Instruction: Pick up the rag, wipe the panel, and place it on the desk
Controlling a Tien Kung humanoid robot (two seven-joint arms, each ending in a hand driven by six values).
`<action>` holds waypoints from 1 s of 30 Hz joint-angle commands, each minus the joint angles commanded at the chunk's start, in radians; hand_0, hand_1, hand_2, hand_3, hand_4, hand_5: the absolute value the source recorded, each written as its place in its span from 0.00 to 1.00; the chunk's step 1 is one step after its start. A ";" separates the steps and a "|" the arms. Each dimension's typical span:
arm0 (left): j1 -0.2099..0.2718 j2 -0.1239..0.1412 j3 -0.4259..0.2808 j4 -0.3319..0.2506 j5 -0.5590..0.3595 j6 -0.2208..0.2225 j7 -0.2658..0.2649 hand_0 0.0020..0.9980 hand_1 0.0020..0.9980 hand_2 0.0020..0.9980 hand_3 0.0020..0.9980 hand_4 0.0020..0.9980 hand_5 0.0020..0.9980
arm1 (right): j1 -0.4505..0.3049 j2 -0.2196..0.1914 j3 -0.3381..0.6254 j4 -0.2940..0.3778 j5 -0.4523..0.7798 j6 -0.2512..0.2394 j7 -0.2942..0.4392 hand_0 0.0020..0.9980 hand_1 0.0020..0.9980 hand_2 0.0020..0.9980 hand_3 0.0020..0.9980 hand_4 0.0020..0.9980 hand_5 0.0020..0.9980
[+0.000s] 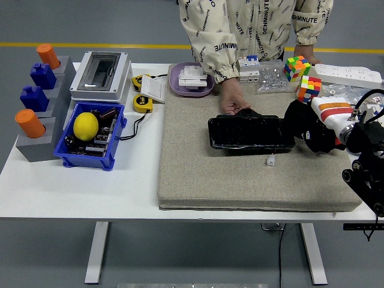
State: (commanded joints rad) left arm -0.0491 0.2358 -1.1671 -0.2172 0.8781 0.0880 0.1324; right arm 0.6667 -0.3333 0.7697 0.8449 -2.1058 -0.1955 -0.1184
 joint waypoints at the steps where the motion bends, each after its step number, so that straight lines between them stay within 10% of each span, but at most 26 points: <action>1: 0.000 0.000 0.000 0.000 0.000 0.000 0.000 0.65 0.66 0.70 0.58 0.68 0.45 | 0.001 0.001 -0.001 0.002 0.000 0.000 0.000 0.38 0.42 0.48 0.50 0.97 0.17; 30: -0.006 0.000 0.003 0.000 -0.002 -0.001 0.000 0.65 0.66 0.70 0.58 0.68 0.45 | 0.055 0.112 -0.063 0.018 0.005 0.002 -0.001 0.39 0.42 0.47 0.50 0.97 0.17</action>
State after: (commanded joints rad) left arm -0.0547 0.2362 -1.1643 -0.2169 0.8763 0.0872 0.1324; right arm 0.7222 -0.2212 0.7070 0.8630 -2.1009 -0.1939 -0.1198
